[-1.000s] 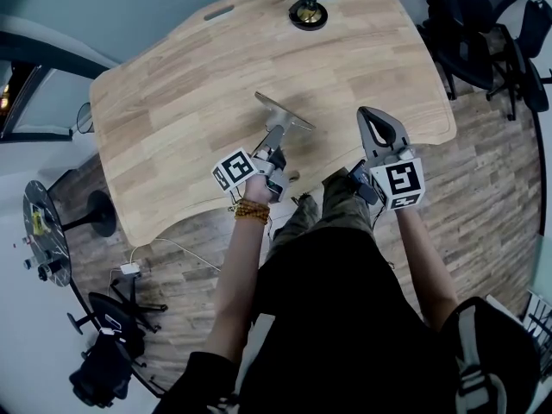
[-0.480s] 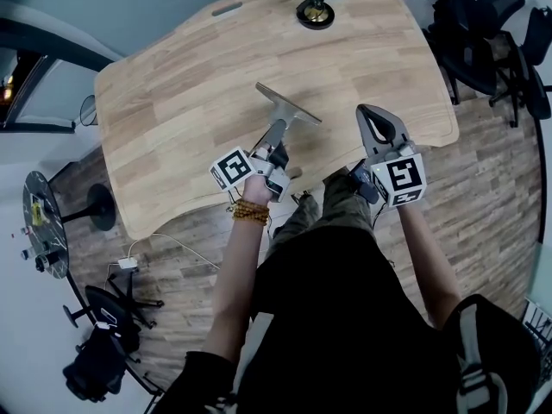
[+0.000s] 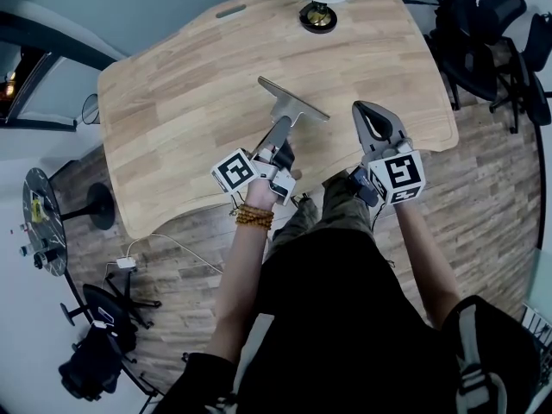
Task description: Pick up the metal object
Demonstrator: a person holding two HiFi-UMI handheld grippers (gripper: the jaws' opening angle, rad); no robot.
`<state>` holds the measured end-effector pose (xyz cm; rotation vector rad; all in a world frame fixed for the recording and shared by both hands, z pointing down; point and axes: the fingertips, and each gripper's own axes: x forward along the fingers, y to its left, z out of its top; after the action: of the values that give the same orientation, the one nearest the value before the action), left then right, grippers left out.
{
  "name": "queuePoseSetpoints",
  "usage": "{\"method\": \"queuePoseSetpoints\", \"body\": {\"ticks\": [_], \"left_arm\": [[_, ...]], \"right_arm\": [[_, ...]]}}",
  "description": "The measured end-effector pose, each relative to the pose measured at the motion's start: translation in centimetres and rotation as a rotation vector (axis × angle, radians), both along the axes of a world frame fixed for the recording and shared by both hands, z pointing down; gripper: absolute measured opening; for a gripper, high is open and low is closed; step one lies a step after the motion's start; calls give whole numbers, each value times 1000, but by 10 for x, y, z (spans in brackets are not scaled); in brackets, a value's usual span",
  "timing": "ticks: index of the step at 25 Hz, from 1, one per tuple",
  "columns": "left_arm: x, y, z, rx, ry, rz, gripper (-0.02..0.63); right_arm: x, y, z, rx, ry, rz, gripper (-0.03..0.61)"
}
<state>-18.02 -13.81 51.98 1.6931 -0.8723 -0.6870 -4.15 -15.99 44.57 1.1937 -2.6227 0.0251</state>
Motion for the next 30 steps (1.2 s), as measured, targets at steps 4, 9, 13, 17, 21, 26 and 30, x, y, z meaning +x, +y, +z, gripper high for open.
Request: {"method": "queuePoseSetpoints", "body": {"ticks": [4, 9, 13, 17, 21, 26, 30], "left_arm": [[0, -1, -19, 45, -50, -9, 21], [-4, -1, -41, 102, -142, -17, 21], [-9, -5, -59, 142, -177, -33, 21], [-9, -4, -74, 175, -174, -39, 21], [-11, -3, -84, 199, -186, -46, 21], [-12, -2, -95, 213, -210, -72, 21], [-18, -3, -112, 251, -237, -109, 21]], "right_arm": [[-2, -4, -5, 14, -6, -4, 5], [-4, -6, -14, 31, -18, -6, 5], [-6, -10, -20, 45, -22, -15, 5], [-5, -11, -25, 59, -22, -17, 5], [-9, -13, -29, 69, -26, -24, 5], [-11, -12, -35, 84, -35, -37, 5], [-14, -14, -42, 96, -44, -39, 5]]}}
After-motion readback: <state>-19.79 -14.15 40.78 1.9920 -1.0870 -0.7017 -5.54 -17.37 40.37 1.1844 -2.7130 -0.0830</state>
